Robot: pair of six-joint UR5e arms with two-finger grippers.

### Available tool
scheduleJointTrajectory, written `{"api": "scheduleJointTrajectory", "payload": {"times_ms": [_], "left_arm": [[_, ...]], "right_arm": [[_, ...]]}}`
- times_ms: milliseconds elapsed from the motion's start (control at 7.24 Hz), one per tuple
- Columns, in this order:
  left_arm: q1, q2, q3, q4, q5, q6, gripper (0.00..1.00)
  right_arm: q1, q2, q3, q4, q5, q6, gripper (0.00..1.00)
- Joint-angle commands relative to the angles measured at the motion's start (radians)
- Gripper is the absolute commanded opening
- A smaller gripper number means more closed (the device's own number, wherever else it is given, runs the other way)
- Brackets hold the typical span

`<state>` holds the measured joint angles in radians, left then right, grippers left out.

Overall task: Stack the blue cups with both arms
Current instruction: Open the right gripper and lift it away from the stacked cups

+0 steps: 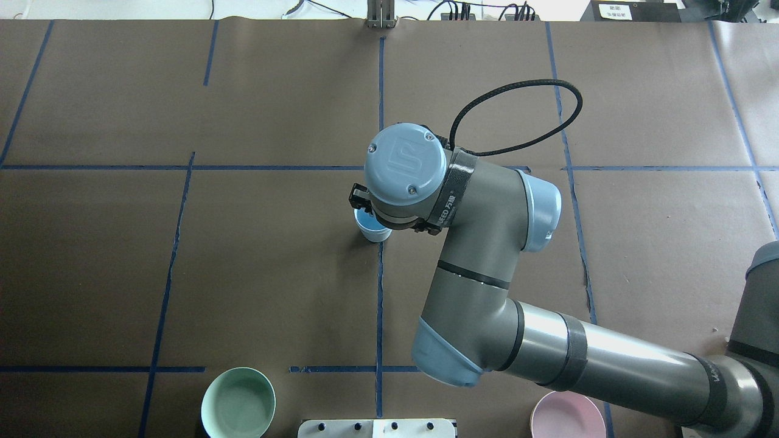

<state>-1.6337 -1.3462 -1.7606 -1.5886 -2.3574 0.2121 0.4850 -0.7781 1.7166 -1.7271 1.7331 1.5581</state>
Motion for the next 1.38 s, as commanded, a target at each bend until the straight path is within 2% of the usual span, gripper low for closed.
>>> {"api": "scheduleJointTrajectory", "payload": {"times_ms": [0,276,415,691,829,967,1244], "left_arm": [[0.005,-0.031,0.025,0.010,0.009,-0.008,1.00],[0.023,-0.036,0.024,0.019,0.010,-0.011,1.00],[0.052,-0.047,0.020,0.068,0.006,-0.026,1.00],[0.054,-0.061,-0.010,0.062,-0.005,-0.037,1.00],[0.055,-0.057,0.012,0.061,-0.003,-0.036,1.00],[0.054,-0.054,-0.017,0.062,-0.002,-0.036,1.00],[0.052,-0.045,-0.022,0.065,0.001,-0.036,1.00]], "right_arm": [[0.149,-0.074,0.017,0.006,0.208,-0.209,1.00],[0.350,-0.226,0.084,0.008,0.377,-0.538,1.00],[0.465,-0.319,0.101,0.008,0.464,-0.755,1.00],[0.657,-0.551,0.132,0.009,0.514,-1.181,1.00],[0.764,-0.651,0.130,0.009,0.555,-1.386,1.00],[0.884,-0.756,0.129,0.009,0.610,-1.581,1.00],[1.027,-0.936,0.120,0.011,0.616,-1.862,1.00]]}}
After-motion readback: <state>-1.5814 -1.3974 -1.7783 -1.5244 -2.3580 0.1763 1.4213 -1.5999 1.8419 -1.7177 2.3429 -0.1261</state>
